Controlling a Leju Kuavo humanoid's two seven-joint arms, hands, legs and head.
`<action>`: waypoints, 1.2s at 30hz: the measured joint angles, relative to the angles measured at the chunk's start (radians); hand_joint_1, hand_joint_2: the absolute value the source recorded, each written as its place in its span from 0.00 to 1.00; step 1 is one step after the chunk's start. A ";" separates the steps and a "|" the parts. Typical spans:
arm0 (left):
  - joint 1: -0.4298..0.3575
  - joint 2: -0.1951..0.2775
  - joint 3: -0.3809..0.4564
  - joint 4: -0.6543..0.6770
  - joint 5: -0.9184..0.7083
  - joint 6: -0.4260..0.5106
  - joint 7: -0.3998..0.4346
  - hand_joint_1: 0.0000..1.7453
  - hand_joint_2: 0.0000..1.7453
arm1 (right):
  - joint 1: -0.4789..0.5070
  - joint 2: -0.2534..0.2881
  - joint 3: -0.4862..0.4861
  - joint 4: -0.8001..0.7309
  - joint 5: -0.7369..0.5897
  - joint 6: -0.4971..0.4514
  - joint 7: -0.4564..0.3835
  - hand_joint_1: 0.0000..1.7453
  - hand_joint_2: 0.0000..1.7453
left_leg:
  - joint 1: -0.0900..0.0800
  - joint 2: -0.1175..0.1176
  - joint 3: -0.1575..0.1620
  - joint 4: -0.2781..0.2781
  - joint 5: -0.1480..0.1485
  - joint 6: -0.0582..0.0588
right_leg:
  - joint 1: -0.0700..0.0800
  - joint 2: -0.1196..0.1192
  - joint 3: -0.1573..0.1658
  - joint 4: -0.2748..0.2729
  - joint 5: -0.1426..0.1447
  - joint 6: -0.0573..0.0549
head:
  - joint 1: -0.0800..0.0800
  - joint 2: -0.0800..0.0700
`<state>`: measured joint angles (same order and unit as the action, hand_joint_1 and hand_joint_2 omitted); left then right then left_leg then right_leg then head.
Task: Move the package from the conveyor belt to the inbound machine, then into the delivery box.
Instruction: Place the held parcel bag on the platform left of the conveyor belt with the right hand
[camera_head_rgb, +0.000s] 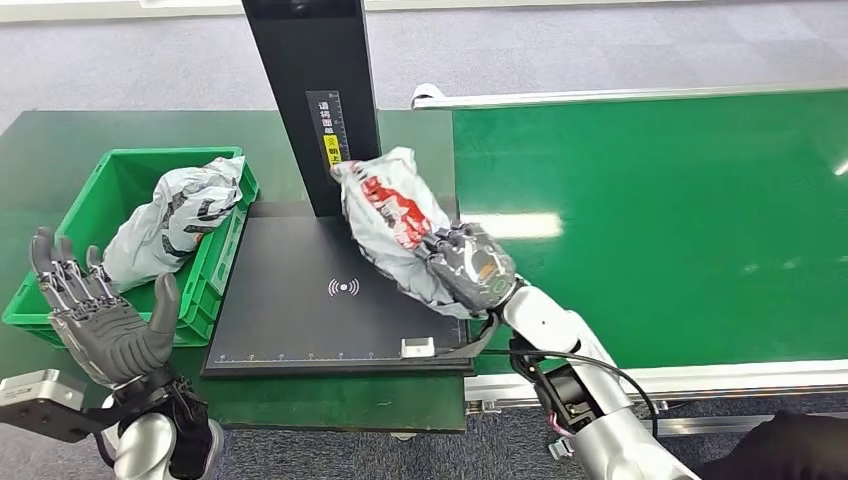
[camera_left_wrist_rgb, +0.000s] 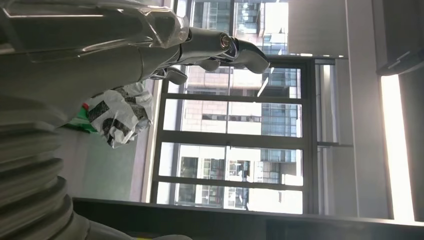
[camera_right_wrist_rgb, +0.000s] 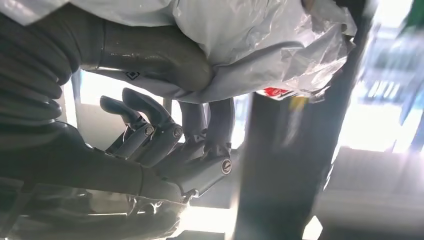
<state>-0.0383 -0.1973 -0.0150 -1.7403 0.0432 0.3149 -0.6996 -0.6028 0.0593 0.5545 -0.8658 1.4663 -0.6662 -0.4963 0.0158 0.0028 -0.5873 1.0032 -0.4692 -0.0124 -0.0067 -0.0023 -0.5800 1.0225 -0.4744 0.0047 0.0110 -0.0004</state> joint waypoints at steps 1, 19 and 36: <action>0.000 -0.001 0.000 0.002 0.001 -0.005 0.000 0.00 1.00 | -0.010 0.007 0.029 0.043 -0.002 0.009 0.010 1.00 1.00 | 0.000 0.000 0.000 0.000 0.000 0.000 | 0.000 0.000 0.000 0.000 0.000 0.000 | 0.000 0.000; -0.001 -0.009 -0.001 0.006 0.009 -0.019 0.000 0.00 1.00 | -0.061 0.061 0.175 0.333 -0.025 0.015 0.029 1.00 1.00 | 0.000 0.000 0.000 0.000 0.000 0.000 | 0.000 0.000 0.000 0.000 0.000 0.000 | 0.000 0.000; -0.020 -0.020 -0.009 0.026 0.007 -0.020 0.000 0.00 1.00 | -0.050 0.113 0.132 0.320 -0.578 0.052 -0.178 0.00 1.00 | 0.000 0.000 0.000 0.000 0.000 0.000 | 0.000 0.000 -0.001 0.000 0.000 0.000 | 0.000 0.000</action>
<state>-0.0581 -0.2171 -0.0240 -1.7140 0.0505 0.2947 -0.6996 -0.6529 0.1723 0.6863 -0.5458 0.8883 -0.6141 -0.6747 0.0157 0.0027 -0.5872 1.0034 -0.4693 -0.0124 -0.0068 -0.0021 -0.5806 1.0222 -0.4744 0.0047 0.0111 -0.0004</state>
